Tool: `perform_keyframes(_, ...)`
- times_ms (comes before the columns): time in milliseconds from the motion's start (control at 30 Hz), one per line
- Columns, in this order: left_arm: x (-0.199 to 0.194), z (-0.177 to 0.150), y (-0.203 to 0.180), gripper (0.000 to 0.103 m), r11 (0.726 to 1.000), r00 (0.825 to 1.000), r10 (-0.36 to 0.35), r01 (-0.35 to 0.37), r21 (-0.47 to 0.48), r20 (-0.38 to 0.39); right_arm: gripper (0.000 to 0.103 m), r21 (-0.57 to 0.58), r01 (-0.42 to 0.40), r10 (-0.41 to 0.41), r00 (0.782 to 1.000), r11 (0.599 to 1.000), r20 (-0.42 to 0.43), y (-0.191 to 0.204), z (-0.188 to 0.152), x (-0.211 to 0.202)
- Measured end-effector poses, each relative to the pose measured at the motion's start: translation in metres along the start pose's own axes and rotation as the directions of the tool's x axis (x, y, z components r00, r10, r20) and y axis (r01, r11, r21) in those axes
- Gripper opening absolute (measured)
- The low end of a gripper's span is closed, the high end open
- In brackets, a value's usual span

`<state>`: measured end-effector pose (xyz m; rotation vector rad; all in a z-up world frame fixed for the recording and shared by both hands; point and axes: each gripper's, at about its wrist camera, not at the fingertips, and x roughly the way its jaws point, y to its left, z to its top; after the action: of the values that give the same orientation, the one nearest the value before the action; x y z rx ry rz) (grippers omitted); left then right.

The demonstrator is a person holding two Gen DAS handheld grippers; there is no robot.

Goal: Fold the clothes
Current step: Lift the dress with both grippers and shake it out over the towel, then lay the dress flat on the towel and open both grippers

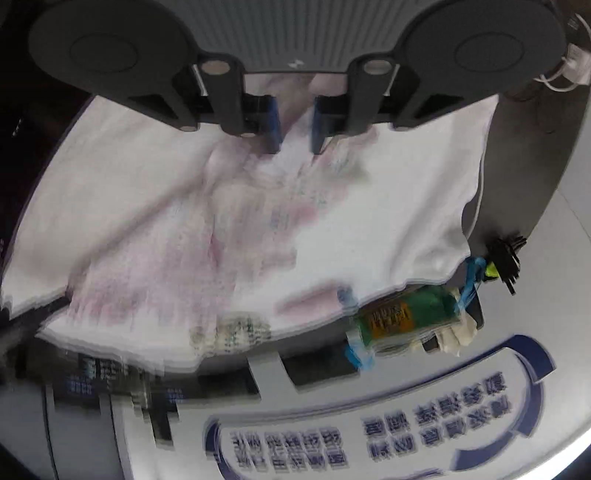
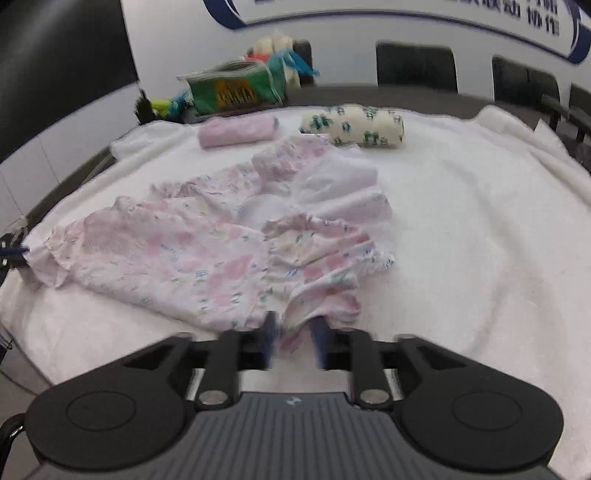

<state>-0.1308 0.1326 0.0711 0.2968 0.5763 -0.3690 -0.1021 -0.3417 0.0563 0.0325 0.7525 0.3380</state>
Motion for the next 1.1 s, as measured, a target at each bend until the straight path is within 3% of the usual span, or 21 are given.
perform_keyframes(33, -0.004, 0.008, 0.000, 0.060, 0.999, 0.999, -0.015, 0.017, -0.037, 0.035, 0.060, -0.020, -0.009, 0.010, 0.999, 1.000, 0.035, 0.002, 0.005, -0.005)
perform_keyframes(67, 0.001, 0.021, -0.002, 0.076, 0.997, 0.998, -0.032, 0.036, -0.067, 0.063, 0.067, -0.057, -0.022, 0.025, 0.998, 0.998, 0.065, 0.004, 0.013, -0.005)
perform_keyframes(133, 0.020, 0.044, -0.008, 0.077, 0.991, 0.992, -0.079, 0.089, -0.104, 0.095, 0.068, -0.123, -0.035, 0.047, 0.995, 0.992, 0.092, 0.009, 0.034, 0.009)
perform_keyframes(200, 0.062, 0.069, -0.017, 0.077, 0.986, 0.990, -0.130, 0.135, -0.102, 0.049, 0.068, -0.137, -0.049, 0.058, 0.996, 0.989, 0.065, 0.010, 0.056, 0.040)
perform_keyframes(233, 0.084, 0.080, -0.019, 0.077, 0.986, 0.992, -0.125, 0.125, -0.108, 0.005, 0.068, -0.124, -0.051, 0.057, 0.997, 0.991, 0.046, 0.010, 0.066, 0.057)
perform_keyframes(300, 0.133, 0.097, -0.016, 0.073, 0.987, 0.990, -0.105, 0.093, -0.130, -0.091, 0.068, -0.097, -0.054, 0.055, 0.998, 0.994, 0.008, 0.011, 0.085, 0.091)
perform_keyframes(400, 0.198, 0.109, 0.010, 0.060, 0.977, 0.969, -0.074, 0.023, -0.214, -0.235, 0.067, -0.053, -0.057, 0.055, 0.997, 0.997, -0.045, 0.010, 0.113, 0.142)
perform_keyframes(500, 0.221, 0.105, 0.028, 0.059, 0.970, 0.962, -0.062, -0.006, -0.244, -0.267, 0.067, 0.025, -0.033, 0.034, 0.999, 0.999, -0.026, -0.006, 0.134, 0.170)
perform_keyframes(633, 0.242, 0.111, 0.028, 0.056, 0.971, 0.954, -0.102, 0.034, -0.235, -0.282, 0.067, -0.037, 0.099, -0.100, 0.995, 0.994, -0.025, -0.024, 0.158, 0.201)
perform_keyframes(667, 0.246, 0.114, 0.022, 0.040, 0.978, 0.954, -0.107, 0.050, -0.201, -0.279, 0.067, -0.023, 0.114, -0.115, 0.993, 0.993, -0.039, -0.031, 0.163, 0.211)
perform_keyframes(700, 0.245, 0.116, 0.018, 0.029, 0.984, 0.955, -0.104, 0.058, -0.169, -0.277, 0.067, 0.000, 0.125, -0.125, 0.990, 0.992, -0.059, -0.040, 0.166, 0.221)
perform_keyframes(733, 0.244, 0.117, 0.015, 0.003, 0.985, 0.955, -0.114, 0.073, -0.155, -0.275, 0.067, 0.022, 0.132, -0.129, 0.988, 0.991, -0.079, -0.048, 0.168, 0.229)
perform_keyframes(800, 0.239, 0.120, 0.017, 0.000, 0.980, 0.951, -0.152, 0.109, -0.165, -0.269, 0.067, 0.047, 0.097, -0.091, 0.990, 0.994, -0.108, -0.055, 0.164, 0.238)
perform_keyframes(833, 0.235, 0.123, 0.017, 0.000, 0.983, 0.961, -0.139, 0.105, -0.147, -0.239, 0.064, 0.031, 0.091, -0.087, 0.991, 0.995, -0.099, -0.054, 0.160, 0.238)
perform_keyframes(900, 0.227, 0.132, 0.019, 0.000, 0.990, 0.979, -0.105, 0.087, -0.109, -0.177, 0.027, -0.003, 0.109, -0.108, 0.991, 0.994, -0.078, -0.051, 0.154, 0.233)
perform_keyframes(933, 0.223, 0.137, 0.019, 0.000, 0.993, 0.986, -0.084, 0.070, -0.093, -0.145, 0.001, 0.000, 0.102, -0.102, 0.992, 0.995, -0.072, -0.051, 0.153, 0.229)
perform_keyframes(1033, 0.210, 0.156, 0.016, 0.000, 0.999, 0.999, 0.025, -0.026, -0.019, -0.021, 0.000, 0.011, 0.101, -0.101, 0.995, 0.995, 0.001, -0.050, 0.154, 0.210)
perform_keyframes(1100, 0.220, 0.167, 0.011, 0.007, 0.989, 0.989, 0.145, -0.145, -0.003, -0.006, 0.000, 0.034, 0.138, -0.140, 0.988, 0.990, 0.062, -0.050, 0.158, 0.197)
